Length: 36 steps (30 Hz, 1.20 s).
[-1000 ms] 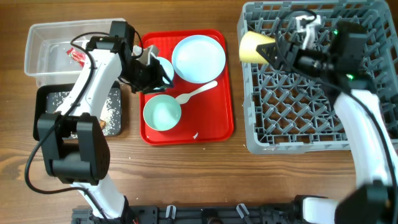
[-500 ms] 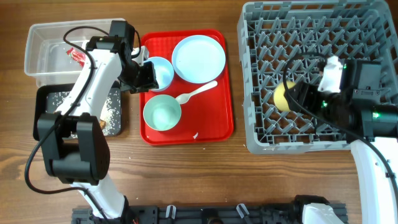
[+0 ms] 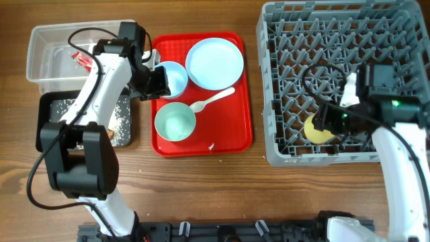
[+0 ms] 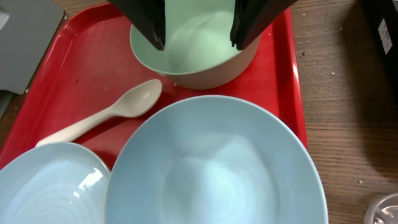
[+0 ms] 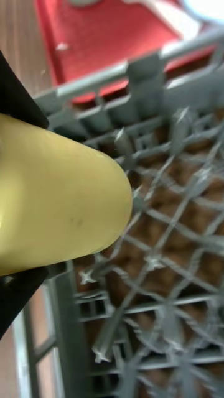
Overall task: Sort waste into correct bins and load items into the dishwasher rack
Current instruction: 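Carry the yellow cup right and set it in the grey dish rack, then reach the right gripper to the green bowl and grasp its rim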
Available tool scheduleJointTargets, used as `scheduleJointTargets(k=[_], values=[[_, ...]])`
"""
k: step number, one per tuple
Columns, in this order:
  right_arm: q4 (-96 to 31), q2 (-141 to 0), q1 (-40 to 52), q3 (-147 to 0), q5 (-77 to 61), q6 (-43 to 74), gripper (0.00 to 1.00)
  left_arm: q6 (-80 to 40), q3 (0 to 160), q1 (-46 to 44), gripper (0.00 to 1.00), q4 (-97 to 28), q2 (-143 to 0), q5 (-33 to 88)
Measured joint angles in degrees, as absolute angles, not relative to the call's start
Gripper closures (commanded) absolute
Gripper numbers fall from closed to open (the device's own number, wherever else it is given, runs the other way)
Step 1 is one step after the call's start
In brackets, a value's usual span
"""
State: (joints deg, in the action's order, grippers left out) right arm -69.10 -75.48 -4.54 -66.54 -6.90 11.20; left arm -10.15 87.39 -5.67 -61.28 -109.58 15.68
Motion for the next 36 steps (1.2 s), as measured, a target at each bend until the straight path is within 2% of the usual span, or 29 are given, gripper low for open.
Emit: scheduleJointTargets(k=[4,6,9,12,14,28,36], values=[[-71.37,-78.78,-4.54,-66.54,-5.91,11.18,0.53,-10.15,87.39,-5.69,0.64,-61.25,-109.58,15.68],[-71.37,-79.70,-4.54,-66.54,-5.82,11.18,0.50,-10.15,87.39,-5.67,0.64,-61.25,-109.58,15.66],[-71.26,-80.55,-3.88,-66.54,-5.48,11.20,0.32,-10.15,87.39,-5.67,0.64,-61.25,-109.58,15.66],[-71.00,-81.36,-2.57,-66.54,-5.45,11.20,0.21,-10.15,87.39,-5.67,0.64,-61.28,-109.58,15.68],[-70.54,-82.21,-1.52,-66.54,-5.43,11.07,0.18,-10.15,87.39,-5.67,0.64,-61.25,-109.58,15.68],[-68.05,-83.70,-0.14,-67.09,-5.30,12.58,0.18,-10.13,87.39,-5.67,0.62,-61.25,-109.58,15.66],[-72.82,-83.92,-0.12,-84.42,-6.37,12.29,0.24,-10.15,87.39,-5.67,0.55,-61.28,-109.58,15.68]])
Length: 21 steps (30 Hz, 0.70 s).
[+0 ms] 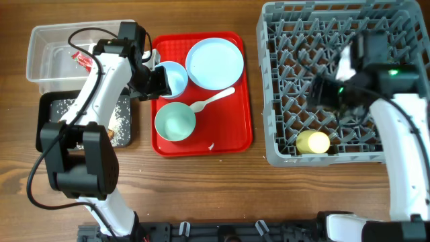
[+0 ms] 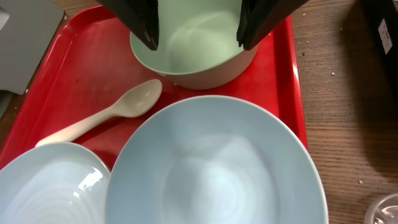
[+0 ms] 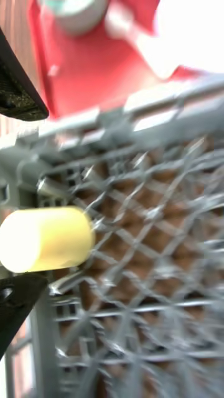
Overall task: Sort waste into correct bins and load items into the dishwasher rack
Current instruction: 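Reach the right gripper to the green bowl and grasp its rim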
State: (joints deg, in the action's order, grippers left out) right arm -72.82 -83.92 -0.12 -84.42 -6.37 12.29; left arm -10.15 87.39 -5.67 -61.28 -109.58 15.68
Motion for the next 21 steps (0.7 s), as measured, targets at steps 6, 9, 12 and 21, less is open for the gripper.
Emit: scheduleJointTargets(k=[6,9,12,21], values=[[-65.98,-83.90,4.32,-91.85,-12.47,12.34,0.27,-10.15,87.39,-5.67,0.54,-61.25,-109.58,15.68],[-61.47,-84.64,10.70,-91.88,-14.20,13.41,0.27,-10.15,87.39,-5.67,0.55,-61.23,-109.58,15.70],[-56.86,-87.68,19.18,-91.94,-15.38,15.16,0.27,-10.15,87.48,-5.61,0.56,-61.52,-109.58,15.70],[-49.12,-105.58,33.17,-91.98,-15.22,20.05,0.30,-10.17,97.65,-0.30,0.44,-67.48,-105.71,15.68]])
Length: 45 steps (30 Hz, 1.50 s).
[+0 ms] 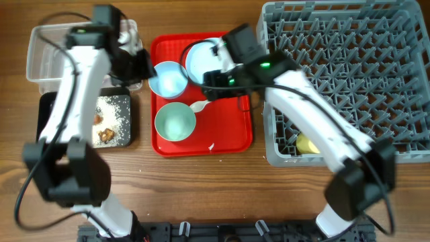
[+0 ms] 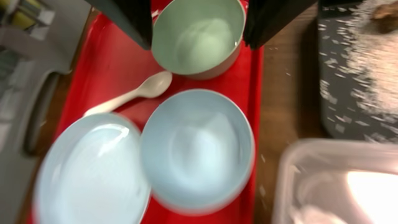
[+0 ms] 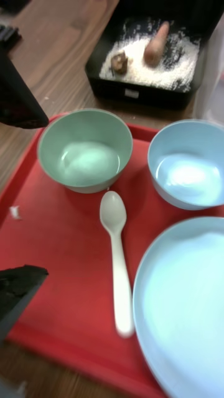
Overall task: Sort waste into correct bins and load items into the dishwasher rack
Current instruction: 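Reach the right gripper to the green bowl and grasp its rim, then carry the green bowl right and place it in the dish rack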
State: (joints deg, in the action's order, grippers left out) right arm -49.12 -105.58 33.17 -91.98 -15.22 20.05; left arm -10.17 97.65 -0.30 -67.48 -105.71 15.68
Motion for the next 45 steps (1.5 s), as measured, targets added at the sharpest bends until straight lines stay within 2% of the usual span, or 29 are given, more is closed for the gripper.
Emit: scheduleJointTargets(k=[5,9,13,22,25,39,45], values=[[-46.48,-111.70,36.51,-91.98,-15.22,21.34,0.34,-10.24,100.22,3.81,0.27,-65.49,-98.02,15.70],[-44.47,-116.55,38.79,-91.96,-15.20,21.93,0.40,-10.44,100.64,5.72,0.09,-65.39,-95.00,15.70],[-43.31,-119.83,39.62,-91.98,-15.22,22.37,0.48,-10.17,100.62,6.22,0.01,-65.52,-95.26,15.40],[-41.36,-121.84,41.30,-91.98,-15.27,24.01,0.80,-10.39,100.62,10.59,0.00,-61.23,-95.31,14.37],[-41.30,-121.86,41.32,-91.98,-15.27,24.23,0.96,-10.39,100.62,12.78,0.00,-61.08,-95.31,14.17],[-42.00,-120.70,40.38,-91.96,-14.70,24.67,0.96,-10.41,100.62,14.96,0.00,-61.06,-95.31,13.74],[-45.23,-107.22,36.07,-91.96,-6.74,24.45,0.96,-10.39,100.62,14.96,0.00,-61.04,-95.31,13.72]])
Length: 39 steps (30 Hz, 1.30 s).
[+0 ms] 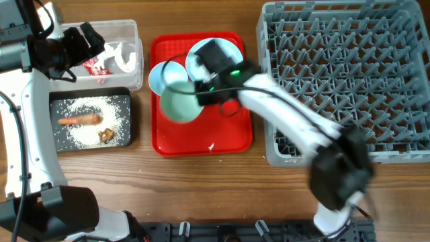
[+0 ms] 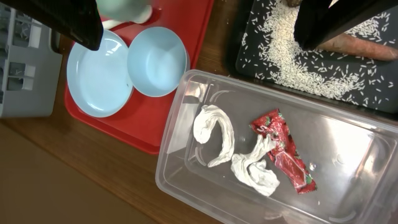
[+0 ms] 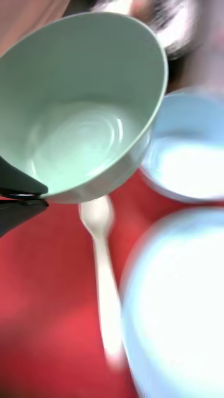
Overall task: Sort waste into correct bins and load items into the dishwasher rack
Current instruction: 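Carry the green bowl right and place it in the dish rack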
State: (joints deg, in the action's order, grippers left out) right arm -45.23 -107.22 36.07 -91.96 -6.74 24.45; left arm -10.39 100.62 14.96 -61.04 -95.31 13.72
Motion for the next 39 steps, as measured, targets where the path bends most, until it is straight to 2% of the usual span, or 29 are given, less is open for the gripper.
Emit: scheduleJointTargets(k=[4,8,15,21,25,31,35,39], values=[[-47.37,-96.01,32.91,-92.16,4.86,24.38,0.96,-10.41,100.62,14.96,0.00,-61.04,-95.31,13.72],[-48.88,-91.44,30.52,-92.73,20.97,24.40,0.96,-10.39,100.62,14.96,0.00,-61.04,-95.31,13.72],[-44.66,-94.63,25.19,-92.71,43.77,24.67,0.96,-10.41,100.62,14.96,0.00,-61.06,-95.31,13.74],[-29.95,-100.57,21.39,-92.60,54.46,20.38,0.96,-10.41,100.62,14.96,0.00,-60.99,-95.31,13.56],[-15.14,-106.28,20.51,-92.38,59.48,10.44,0.96,-10.41,100.62,14.96,0.00,-61.08,-95.31,13.54],[11.29,-116.73,20.58,-92.23,68.47,-16.08,0.96,-10.41,100.62,14.96,0.00,-61.10,-95.31,13.41],[14.70,-120.95,20.58,-92.20,71.07,-27.97,0.96,-10.41,100.62,14.96,0.00,-61.01,-95.31,13.34],[13.19,-123.13,20.58,-92.18,72.44,-34.41,0.96,-10.41,100.62,14.96,0.00,-61.04,-95.31,13.34]])
